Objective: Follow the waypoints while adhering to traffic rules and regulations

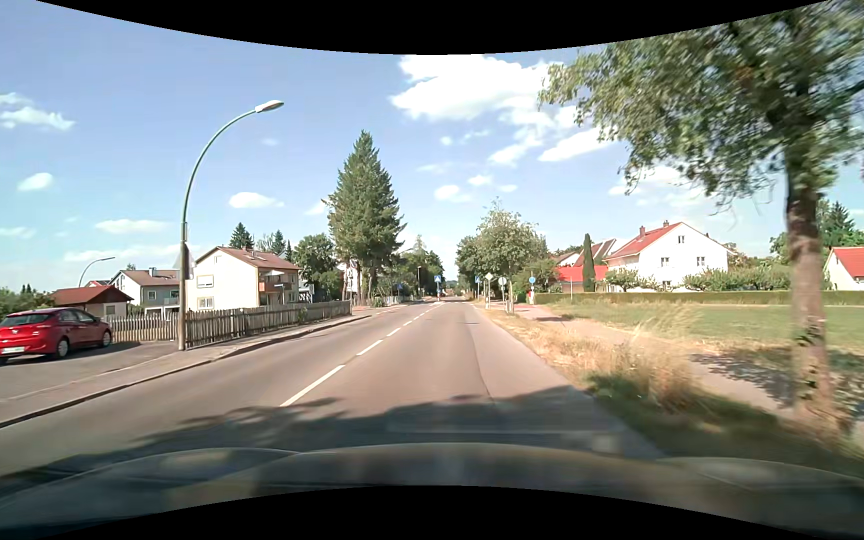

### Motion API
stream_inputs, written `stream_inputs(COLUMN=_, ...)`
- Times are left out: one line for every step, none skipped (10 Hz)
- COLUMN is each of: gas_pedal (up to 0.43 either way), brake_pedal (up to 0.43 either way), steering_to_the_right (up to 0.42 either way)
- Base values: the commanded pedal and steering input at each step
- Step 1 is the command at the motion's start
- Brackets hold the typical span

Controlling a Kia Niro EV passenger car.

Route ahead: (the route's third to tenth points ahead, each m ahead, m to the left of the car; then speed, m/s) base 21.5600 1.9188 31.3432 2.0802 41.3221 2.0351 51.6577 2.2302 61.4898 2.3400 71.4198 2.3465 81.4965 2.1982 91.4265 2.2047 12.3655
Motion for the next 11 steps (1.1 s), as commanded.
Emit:
stream_inputs(gas_pedal=0.098, brake_pedal=0.006, steering_to_the_right=-0.005)
stream_inputs(gas_pedal=0.067, brake_pedal=0.006, steering_to_the_right=-0.005)
stream_inputs(gas_pedal=0.067, brake_pedal=0.006, steering_to_the_right=-0.005)
stream_inputs(gas_pedal=0.059, brake_pedal=0.006, steering_to_the_right=-0.005)
stream_inputs(gas_pedal=0.047, brake_pedal=0.006, steering_to_the_right=-0.004)
stream_inputs(gas_pedal=0.047, brake_pedal=0.006, steering_to_the_right=-0.004)
stream_inputs(gas_pedal=0.047, brake_pedal=0.006, steering_to_the_right=-0.004)
stream_inputs(gas_pedal=0.047, brake_pedal=0.006, steering_to_the_right=-0.003)
stream_inputs(gas_pedal=0.039, brake_pedal=0.006, steering_to_the_right=-0.002)
stream_inputs(gas_pedal=0.039, brake_pedal=0.006, steering_to_the_right=-0.002)
stream_inputs(gas_pedal=0.047, brake_pedal=0.006, steering_to_the_right=-0.002)
